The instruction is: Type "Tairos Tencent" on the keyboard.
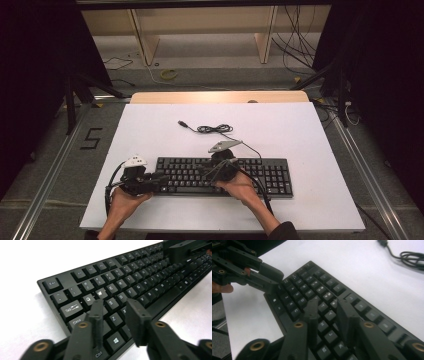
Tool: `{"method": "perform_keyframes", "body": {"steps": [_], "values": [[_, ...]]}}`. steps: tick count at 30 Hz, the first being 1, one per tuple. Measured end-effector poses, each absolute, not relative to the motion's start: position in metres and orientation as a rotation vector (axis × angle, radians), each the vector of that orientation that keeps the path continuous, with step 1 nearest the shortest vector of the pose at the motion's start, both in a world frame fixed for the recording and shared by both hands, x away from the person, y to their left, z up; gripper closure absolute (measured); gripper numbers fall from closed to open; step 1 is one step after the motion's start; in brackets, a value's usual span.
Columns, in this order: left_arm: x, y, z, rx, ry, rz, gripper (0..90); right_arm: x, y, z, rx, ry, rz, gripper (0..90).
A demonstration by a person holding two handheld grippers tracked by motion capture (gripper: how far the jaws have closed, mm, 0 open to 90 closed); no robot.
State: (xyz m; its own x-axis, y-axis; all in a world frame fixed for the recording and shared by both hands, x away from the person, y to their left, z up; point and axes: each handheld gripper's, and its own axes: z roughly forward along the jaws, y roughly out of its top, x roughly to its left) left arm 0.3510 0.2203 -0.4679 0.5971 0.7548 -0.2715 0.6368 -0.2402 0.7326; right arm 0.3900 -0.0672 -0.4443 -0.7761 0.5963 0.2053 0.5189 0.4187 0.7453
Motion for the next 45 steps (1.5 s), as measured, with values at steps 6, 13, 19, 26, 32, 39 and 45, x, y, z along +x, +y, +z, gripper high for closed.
{"method": "perform_keyframes", "body": {"steps": [6,13,19,26,32,39,45], "values": [[0.351,0.221,-0.469,2.006,1.118,0.188,80.4,0.396,-0.050,-0.452,1.003,2.602,1.252,84.4],[0.352,0.221,-0.470,2.041,1.131,0.196,88.7,0.401,-0.041,-0.459,1.001,2.628,1.220,90.0],[0.353,0.222,-0.470,2.056,1.141,0.189,88.9,0.403,-0.031,-0.462,0.987,2.648,1.201,90.0],[0.355,0.224,-0.472,2.059,1.155,0.190,88.9,0.407,-0.022,-0.466,0.994,2.664,1.178,90.0],[0.356,0.224,-0.473,2.072,1.159,0.190,89.0,0.409,-0.020,-0.469,1.004,2.671,1.161,90.0],[0.357,0.224,-0.475,2.082,1.167,0.181,88.9,0.411,-0.019,-0.471,1.009,2.661,1.140,90.0],[0.358,0.224,-0.475,2.083,1.168,0.176,89.0,0.412,-0.018,-0.473,1.007,2.667,1.119,90.0]]}}
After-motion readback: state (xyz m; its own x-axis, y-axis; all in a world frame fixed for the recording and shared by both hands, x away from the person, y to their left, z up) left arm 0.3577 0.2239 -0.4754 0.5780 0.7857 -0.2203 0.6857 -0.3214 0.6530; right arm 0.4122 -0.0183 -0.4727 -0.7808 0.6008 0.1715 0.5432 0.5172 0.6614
